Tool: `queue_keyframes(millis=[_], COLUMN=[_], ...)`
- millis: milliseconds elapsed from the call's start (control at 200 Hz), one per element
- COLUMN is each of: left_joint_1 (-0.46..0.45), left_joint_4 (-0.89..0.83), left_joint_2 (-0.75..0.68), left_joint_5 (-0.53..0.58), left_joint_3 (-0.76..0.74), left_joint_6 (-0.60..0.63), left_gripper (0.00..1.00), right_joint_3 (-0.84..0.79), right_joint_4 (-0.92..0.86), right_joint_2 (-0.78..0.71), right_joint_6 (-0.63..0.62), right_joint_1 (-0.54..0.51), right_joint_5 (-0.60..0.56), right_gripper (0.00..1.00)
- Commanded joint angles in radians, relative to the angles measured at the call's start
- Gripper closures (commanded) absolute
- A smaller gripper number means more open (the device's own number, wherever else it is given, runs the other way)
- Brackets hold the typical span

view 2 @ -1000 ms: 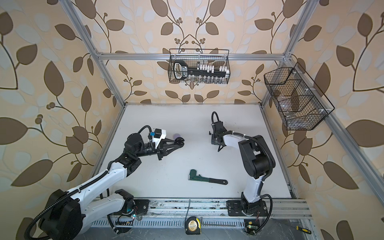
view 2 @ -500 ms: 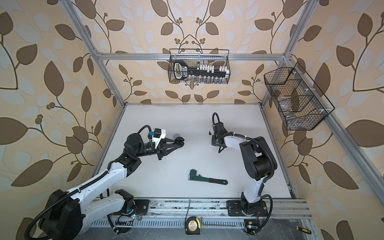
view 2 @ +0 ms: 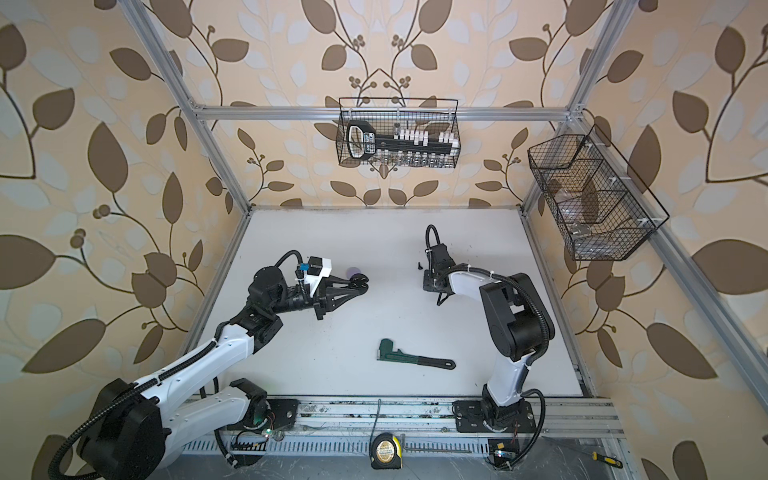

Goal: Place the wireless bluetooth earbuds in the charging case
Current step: 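Close the right gripper on the black earbud, then lift the earbud with the right gripper toward the case in the left gripper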

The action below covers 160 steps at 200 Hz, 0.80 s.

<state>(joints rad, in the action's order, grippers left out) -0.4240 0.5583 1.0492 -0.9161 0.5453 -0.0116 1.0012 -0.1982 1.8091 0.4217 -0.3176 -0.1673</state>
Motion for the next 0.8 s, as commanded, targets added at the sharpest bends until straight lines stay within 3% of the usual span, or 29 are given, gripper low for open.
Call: queue_keyframes(millis=[0,395,795], left_joint_1=[0.010,0.009,-0.043], left_joint_4=[0.057,0.058,0.225], left_joint_2=[-0.022,-0.013,0.115], left_joint_5=[-0.030,-0.030,0.049], left_joint_3=[-0.005,-0.004,-0.010], left_joint_6=[-0.010,-0.005,-0.027], left_gripper=[1.00,1.00,1.00], right_joint_3=[-0.016,-0.035,-0.268], right_joint_4=[-0.027,0.008,0.199], right_joint_2=[-0.006,-0.056,-0.473], right_joint_6=[0.005,0.016,0.120], right_joint_1=[0.003,0.009,0.015], right_joint_5=[0.022,0.054,0.148], right_gripper=[0.82,0.88,0.90])
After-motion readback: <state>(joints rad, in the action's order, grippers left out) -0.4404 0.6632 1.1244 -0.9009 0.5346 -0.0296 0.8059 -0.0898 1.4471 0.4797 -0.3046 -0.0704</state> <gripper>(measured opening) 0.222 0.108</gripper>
